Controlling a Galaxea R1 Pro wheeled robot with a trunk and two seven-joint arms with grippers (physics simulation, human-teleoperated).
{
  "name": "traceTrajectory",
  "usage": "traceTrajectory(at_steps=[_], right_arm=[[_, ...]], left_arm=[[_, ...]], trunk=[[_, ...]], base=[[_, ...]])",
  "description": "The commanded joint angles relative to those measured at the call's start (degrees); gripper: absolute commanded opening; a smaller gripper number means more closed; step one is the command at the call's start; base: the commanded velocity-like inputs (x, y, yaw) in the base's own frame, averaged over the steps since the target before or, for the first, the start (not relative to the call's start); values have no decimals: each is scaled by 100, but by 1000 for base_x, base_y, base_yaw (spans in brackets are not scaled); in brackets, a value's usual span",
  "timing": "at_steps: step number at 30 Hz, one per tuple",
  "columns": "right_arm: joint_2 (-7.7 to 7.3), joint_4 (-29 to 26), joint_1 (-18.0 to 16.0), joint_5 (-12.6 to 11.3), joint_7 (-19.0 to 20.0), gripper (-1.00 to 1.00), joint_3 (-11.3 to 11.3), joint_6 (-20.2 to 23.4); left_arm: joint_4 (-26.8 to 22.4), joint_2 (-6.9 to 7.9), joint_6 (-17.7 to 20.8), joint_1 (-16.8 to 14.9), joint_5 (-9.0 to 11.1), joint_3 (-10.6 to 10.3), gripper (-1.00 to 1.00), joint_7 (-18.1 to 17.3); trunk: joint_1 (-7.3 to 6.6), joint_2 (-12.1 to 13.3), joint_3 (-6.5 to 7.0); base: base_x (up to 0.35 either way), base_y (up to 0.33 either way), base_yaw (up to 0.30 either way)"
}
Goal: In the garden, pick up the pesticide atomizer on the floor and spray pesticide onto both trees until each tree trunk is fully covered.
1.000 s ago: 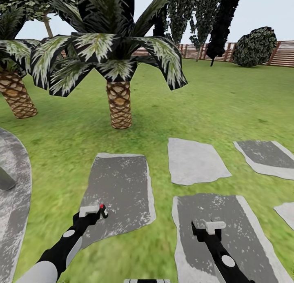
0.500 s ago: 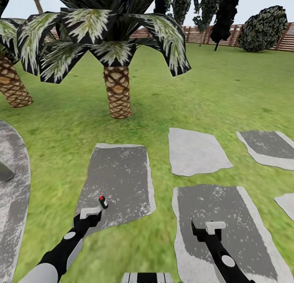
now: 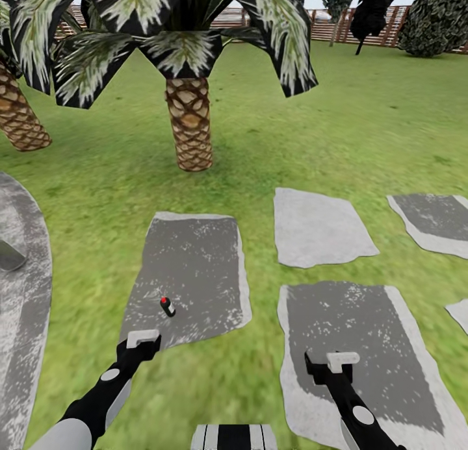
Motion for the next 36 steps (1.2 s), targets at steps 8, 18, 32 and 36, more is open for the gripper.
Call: traceTrajectory(at_steps=[8, 18, 32, 36], right_arm=[[0, 0, 0, 0, 1, 100, -3, 0], [0, -38, 0, 9, 4, 100, 20, -9], [0, -44, 0, 9, 5, 100, 14, 0], [0, -43, 0, 9, 5, 100, 14, 0]], left_arm=[[14, -2, -295, 9, -11, -17, 100, -20], [61, -17, -325, 0, -12, -16, 100, -9], [62, -25, -329, -8, -9, -12, 100, -10], [63, -21, -332, -9, -9, -10, 100, -11]], trunk=[[0, 0, -73], [0, 0, -87], [0, 0, -87], [0, 0, -87]], base=[[0, 0, 89], [202, -14, 14], [86, -45, 0], [67, -45, 0]])
